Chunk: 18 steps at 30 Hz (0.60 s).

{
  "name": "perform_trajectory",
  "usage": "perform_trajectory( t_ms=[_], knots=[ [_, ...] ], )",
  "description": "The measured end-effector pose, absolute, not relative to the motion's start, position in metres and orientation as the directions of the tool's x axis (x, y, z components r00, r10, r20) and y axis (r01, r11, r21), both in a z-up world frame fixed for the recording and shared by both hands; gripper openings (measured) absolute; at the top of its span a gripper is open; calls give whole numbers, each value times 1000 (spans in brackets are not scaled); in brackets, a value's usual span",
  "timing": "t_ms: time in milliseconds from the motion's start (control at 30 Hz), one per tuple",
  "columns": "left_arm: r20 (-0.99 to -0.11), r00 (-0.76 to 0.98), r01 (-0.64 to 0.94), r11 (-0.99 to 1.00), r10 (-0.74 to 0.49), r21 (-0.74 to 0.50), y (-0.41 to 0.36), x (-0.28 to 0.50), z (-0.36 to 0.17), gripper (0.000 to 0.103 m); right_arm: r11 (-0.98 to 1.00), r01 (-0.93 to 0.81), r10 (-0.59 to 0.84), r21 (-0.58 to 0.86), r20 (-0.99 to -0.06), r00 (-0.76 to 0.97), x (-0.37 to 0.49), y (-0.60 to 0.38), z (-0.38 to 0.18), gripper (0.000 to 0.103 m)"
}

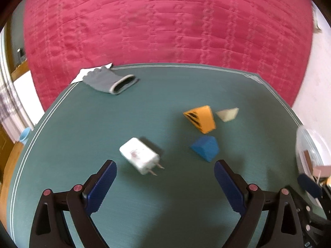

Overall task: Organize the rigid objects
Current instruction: 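Close the left tool on the white charger plug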

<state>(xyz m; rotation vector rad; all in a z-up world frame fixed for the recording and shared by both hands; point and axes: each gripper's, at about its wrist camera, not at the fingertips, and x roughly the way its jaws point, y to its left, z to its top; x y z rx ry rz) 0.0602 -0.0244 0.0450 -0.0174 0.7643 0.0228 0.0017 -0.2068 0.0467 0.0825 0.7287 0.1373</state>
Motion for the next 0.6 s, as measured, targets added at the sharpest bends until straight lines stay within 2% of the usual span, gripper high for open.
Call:
perform_trajectory(
  t_ms=[267, 600],
  knots=[
    [-712, 699, -133, 991, 73, -29, 11, 74, 32, 97, 984, -114, 179, 140, -667, 723, 3, -203, 42, 56],
    [-745, 660, -169, 985, 92, -29, 18, 91, 16, 97, 978, -117, 204, 173, -668, 716, 2, -206, 39, 56]
  ],
)
